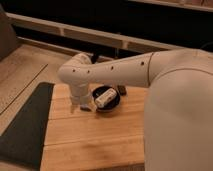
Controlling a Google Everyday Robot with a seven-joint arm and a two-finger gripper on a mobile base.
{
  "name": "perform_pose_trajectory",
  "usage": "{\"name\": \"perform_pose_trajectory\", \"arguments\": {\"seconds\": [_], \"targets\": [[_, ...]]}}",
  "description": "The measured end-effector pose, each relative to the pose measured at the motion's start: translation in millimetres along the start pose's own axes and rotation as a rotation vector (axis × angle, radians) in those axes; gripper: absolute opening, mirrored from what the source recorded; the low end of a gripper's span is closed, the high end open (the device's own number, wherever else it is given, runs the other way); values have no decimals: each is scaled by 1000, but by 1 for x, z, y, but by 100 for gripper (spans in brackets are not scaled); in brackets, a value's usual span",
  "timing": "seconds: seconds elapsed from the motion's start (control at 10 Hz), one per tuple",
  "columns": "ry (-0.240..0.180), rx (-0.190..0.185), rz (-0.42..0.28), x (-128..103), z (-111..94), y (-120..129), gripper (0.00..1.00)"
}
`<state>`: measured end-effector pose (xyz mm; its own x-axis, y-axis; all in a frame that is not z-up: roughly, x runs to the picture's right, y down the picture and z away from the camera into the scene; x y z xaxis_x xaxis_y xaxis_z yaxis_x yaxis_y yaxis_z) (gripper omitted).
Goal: Place the eraser on the white sponge
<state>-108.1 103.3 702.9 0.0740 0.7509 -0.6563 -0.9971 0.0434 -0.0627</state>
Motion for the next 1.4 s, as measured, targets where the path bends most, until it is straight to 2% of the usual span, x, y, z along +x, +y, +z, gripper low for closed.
{"name": "perform_pose_trajectory", "arguments": {"seconds": [0.8,1.0,1.1,1.2,1.3,1.4], "targets": [[0,-1,-4,0,0,1,65],[10,-6,-45,-2,3,9,65],[14,-6,-101,-10,7,16,65],[10,0,-136,-22,8,11,65],[-9,14,-177,-41,5,-4,65],[-55,27,-190,-62,-12,-34,65]]}}
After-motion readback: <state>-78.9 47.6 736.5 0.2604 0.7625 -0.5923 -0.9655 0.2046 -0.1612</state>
